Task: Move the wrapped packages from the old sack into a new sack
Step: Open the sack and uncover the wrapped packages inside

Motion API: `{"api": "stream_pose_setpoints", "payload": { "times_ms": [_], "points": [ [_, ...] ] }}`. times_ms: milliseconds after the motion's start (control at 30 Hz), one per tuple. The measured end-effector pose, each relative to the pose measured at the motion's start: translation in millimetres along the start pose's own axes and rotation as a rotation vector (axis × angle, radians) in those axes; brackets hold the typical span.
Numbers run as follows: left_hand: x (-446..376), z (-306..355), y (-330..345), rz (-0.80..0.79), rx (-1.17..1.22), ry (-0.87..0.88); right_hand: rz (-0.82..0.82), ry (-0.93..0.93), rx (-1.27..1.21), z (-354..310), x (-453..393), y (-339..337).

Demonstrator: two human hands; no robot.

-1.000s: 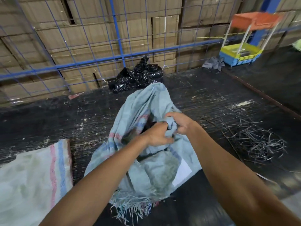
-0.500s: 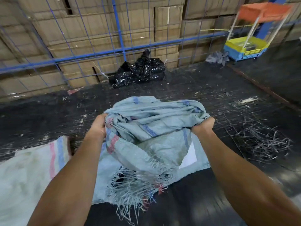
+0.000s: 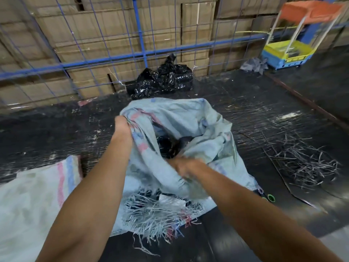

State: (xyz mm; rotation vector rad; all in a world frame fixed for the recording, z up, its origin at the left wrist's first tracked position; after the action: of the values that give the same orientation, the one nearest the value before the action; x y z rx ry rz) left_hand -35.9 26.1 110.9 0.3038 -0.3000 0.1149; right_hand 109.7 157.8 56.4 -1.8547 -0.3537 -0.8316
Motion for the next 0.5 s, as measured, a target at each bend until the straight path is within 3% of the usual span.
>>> {"api": "stream_pose_setpoints", "payload": {
  "times_ms": [100, 167, 233, 267, 300, 333, 367, 400, 433, 467, 500],
  "points": [
    [-24, 17, -16, 0.168, 0.110, 0.114, 0.426, 0.003, 0.212, 5, -19, 27],
    [-38, 13, -41, 0.254, -0.018, 0.076, 0.695, 0.045, 0.216, 13, -20, 18],
    [-43, 3, -63, 0.250, -0.473, 0.021, 0.802, 0.082, 0.168, 15, -20, 14],
    [-40, 5, -68, 0.308, -0.804, 0.147, 0.833, 0.075, 0.157, 13, -20, 14],
    [-30, 14, -63, 0.325, -1.026, 0.465, 0.851, 0.060, 0.146, 7, -18, 15],
    [-13, 24, -48, 0.218, -1.162, 0.892, 0.847, 0.035, 0.146, -1, -18, 15],
    [7, 27, -31, -0.065, -1.170, 1.277, 0.795, -0.020, 0.152, -11, -21, 18],
    [28, 20, -16, -0.509, -1.187, 1.473, 0.688, -0.085, 0.156, -20, -25, 21],
    [39, 0, -11, -0.954, -1.348, 1.407, 0.480, -0.135, 0.121, -24, -30, 24],
    [38, -21, -20, -1.254, -1.607, 1.145, 0.211, -0.155, 0.056, -25, -34, 27],
    [27, -40, -36, -1.380, -1.863, 0.820, -0.046, -0.133, -0.024, -22, -34, 25]
  ]
}}
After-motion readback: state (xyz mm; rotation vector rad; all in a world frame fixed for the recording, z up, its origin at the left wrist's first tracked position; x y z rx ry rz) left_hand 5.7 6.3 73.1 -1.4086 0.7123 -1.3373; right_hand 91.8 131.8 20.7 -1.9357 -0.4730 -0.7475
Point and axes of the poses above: each hand's wrist, its own x-axis away from the middle knuckle, its own y-axis out of the palm, z = x × y, the point moved 3 cm from there along -x, towards the middle knuckle, and after that the axes turned 15 degrees about y, right-handed, at the moved point
